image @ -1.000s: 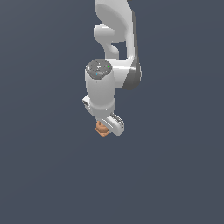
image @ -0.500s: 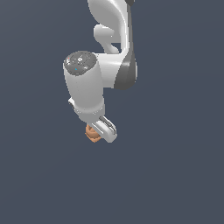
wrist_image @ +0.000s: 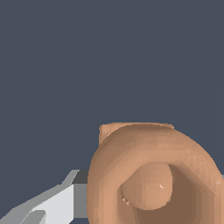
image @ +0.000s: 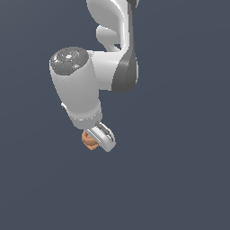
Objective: Pick up the object and move it to a goal position.
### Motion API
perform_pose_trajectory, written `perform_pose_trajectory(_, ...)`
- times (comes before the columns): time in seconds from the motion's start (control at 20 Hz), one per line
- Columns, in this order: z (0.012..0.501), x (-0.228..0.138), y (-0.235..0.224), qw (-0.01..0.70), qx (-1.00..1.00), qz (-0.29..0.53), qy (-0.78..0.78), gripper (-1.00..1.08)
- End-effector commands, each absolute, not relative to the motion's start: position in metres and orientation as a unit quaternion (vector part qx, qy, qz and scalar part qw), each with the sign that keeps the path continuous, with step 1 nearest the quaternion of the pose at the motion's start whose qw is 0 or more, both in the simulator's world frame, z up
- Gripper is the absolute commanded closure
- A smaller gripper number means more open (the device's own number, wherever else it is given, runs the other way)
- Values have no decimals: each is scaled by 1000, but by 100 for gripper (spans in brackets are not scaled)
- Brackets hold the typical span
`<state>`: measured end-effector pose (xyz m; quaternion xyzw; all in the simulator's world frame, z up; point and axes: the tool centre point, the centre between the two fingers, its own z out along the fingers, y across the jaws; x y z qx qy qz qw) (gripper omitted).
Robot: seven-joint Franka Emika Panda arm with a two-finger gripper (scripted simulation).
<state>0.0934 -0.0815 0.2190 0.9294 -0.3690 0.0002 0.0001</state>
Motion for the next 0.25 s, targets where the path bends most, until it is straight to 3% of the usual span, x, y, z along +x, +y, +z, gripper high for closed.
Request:
perform_pose_trajectory(0.0,221,96,-83,0,929,0,-369,108)
perform_pose_trajectory(0.2,223,98,-84,0,929,0,-369,108)
